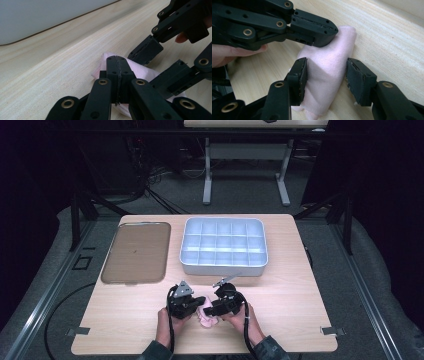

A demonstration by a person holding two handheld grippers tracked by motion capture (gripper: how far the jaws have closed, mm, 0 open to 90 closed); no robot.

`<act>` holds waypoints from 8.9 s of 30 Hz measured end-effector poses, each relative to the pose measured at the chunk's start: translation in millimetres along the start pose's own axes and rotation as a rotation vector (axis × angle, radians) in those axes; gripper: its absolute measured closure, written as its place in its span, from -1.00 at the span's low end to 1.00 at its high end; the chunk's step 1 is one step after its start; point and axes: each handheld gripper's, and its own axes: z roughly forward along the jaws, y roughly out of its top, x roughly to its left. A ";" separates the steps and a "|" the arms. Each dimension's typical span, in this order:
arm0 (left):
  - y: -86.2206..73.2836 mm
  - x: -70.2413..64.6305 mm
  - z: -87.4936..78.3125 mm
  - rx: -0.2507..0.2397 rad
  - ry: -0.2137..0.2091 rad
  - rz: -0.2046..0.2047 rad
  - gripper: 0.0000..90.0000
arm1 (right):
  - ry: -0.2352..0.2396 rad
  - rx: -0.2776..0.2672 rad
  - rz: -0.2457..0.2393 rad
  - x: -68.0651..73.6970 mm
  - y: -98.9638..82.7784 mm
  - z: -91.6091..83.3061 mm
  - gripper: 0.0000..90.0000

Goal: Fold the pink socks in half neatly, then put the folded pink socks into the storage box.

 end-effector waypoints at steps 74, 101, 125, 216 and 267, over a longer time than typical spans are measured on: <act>-40.4 28.0 -53.6 -0.001 0.321 -0.122 -0.75 | 0.026 -0.033 -0.026 -5.2 -8.6 -4.1 0.73; -42.5 26.5 -42.7 0.089 0.336 -0.086 -0.87 | 0.029 -0.148 -0.028 -9.7 -10.5 -20.9 0.76; -42.2 26.6 -41.9 0.105 0.337 -0.085 -0.92 | -0.143 -0.193 0.021 -38.8 -16.8 -56.7 0.75; -42.3 26.5 -41.9 0.105 0.337 -0.089 -0.92 | -0.488 -0.354 0.073 -129.1 39.6 -132.3 0.74; -42.2 26.5 -41.9 0.106 0.338 -0.088 -0.92 | -0.480 -0.305 0.076 -123.9 34.2 -133.8 0.40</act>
